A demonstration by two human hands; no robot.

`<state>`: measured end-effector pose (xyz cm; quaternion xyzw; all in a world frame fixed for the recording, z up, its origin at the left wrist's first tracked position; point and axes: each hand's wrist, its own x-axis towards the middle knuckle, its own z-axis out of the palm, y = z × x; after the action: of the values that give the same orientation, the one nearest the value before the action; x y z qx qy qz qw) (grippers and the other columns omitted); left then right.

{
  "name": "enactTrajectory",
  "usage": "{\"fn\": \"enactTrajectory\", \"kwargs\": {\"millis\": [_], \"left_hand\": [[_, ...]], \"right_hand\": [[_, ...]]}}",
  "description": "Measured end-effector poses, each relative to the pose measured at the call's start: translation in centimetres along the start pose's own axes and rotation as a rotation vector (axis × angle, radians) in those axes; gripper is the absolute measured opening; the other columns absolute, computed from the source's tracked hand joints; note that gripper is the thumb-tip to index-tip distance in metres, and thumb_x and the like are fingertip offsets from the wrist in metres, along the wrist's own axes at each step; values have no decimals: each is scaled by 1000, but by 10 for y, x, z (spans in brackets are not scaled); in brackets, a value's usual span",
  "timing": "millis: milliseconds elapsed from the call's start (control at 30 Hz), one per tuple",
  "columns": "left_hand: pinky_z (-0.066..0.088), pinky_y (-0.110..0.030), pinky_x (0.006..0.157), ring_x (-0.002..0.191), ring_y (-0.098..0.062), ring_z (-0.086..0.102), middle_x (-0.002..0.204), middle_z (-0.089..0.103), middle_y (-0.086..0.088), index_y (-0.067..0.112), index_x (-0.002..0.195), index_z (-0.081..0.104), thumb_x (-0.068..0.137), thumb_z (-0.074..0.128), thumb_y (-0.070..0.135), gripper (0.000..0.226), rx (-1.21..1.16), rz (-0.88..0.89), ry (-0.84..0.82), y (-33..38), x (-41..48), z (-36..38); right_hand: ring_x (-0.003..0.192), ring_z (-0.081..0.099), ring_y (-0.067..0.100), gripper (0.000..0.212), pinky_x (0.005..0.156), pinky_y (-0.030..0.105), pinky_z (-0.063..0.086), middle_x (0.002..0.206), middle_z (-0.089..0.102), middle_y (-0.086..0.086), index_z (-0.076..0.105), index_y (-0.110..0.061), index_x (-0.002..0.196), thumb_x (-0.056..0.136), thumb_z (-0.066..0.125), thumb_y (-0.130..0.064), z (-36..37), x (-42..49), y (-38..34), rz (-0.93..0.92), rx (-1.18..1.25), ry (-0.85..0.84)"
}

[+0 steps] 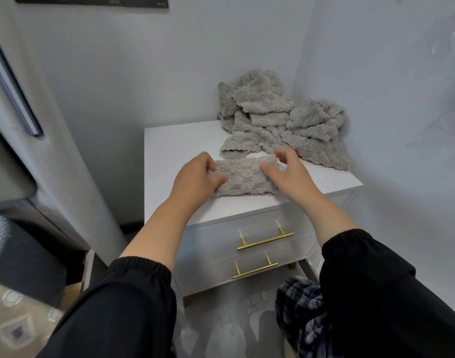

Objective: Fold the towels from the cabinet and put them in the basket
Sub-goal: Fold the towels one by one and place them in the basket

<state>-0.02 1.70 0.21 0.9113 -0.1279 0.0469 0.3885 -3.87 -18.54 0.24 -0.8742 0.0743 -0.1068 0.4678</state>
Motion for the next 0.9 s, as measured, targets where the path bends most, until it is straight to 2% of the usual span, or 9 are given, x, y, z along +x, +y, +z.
{"fn": "enactTrajectory", "kwargs": {"millis": [100,233,367,467,600,667,733,767,900], "left_hand": [[39,-28,81,97,-18,49,109,50,1,20,127,43,81,74,28,56,-73,-51,-118,0,-2,-6],[36,-29,103,125,-20,45,138,46,-2,20,149,23,76,79,25,92,-110,-90,-231,0,0,-8],[47,-31,95,104,-17,60,120,64,-2,11,123,58,70,83,15,58,-209,-138,-236,-2,2,-5],[53,-33,87,92,-17,67,100,71,-1,15,99,68,68,83,9,35,-371,-169,-209,-2,2,-4],[53,-28,85,97,-18,68,105,71,-4,12,106,65,67,79,4,41,-725,-235,-225,4,2,1],[53,-32,88,100,-22,68,107,71,-7,10,107,64,67,75,3,43,-855,-256,-219,8,1,7],[53,-35,89,100,-24,67,105,71,-7,14,101,64,72,71,0,33,-900,-274,-174,11,0,13],[53,-36,90,99,-24,68,103,71,-6,16,98,64,70,72,2,33,-900,-280,-147,13,-1,16],[52,-38,92,96,-22,68,103,71,-5,18,98,64,68,77,7,35,-787,-260,-80,17,-7,20]], "right_hand": [[132,37,14,65,94,23,32,141,41,0,34,-21,143,89,59,-46,0,0,-1,88,65,-108],[96,57,9,52,77,18,47,108,60,-8,46,-25,125,82,70,-42,-6,2,2,105,34,-207],[106,62,13,59,102,41,45,113,67,-5,60,-19,122,70,82,-36,-11,5,11,64,77,-233],[105,64,22,58,100,45,47,114,67,6,63,-11,116,66,84,-31,-10,5,10,113,239,-182],[112,62,22,79,103,43,44,121,63,16,50,1,127,66,85,-34,-5,7,8,275,717,-129],[110,63,25,64,97,46,48,117,67,14,53,-2,127,77,74,-35,-1,5,5,329,854,-146],[96,69,21,31,82,41,56,101,73,7,64,-10,108,90,60,-35,7,2,0,346,861,-105],[92,69,19,28,77,39,57,97,74,5,65,-12,103,92,58,-38,10,0,-3,349,823,-42],[92,57,20,63,81,30,44,99,58,6,57,1,100,81,62,-59,20,-5,-3,304,509,229]]}}
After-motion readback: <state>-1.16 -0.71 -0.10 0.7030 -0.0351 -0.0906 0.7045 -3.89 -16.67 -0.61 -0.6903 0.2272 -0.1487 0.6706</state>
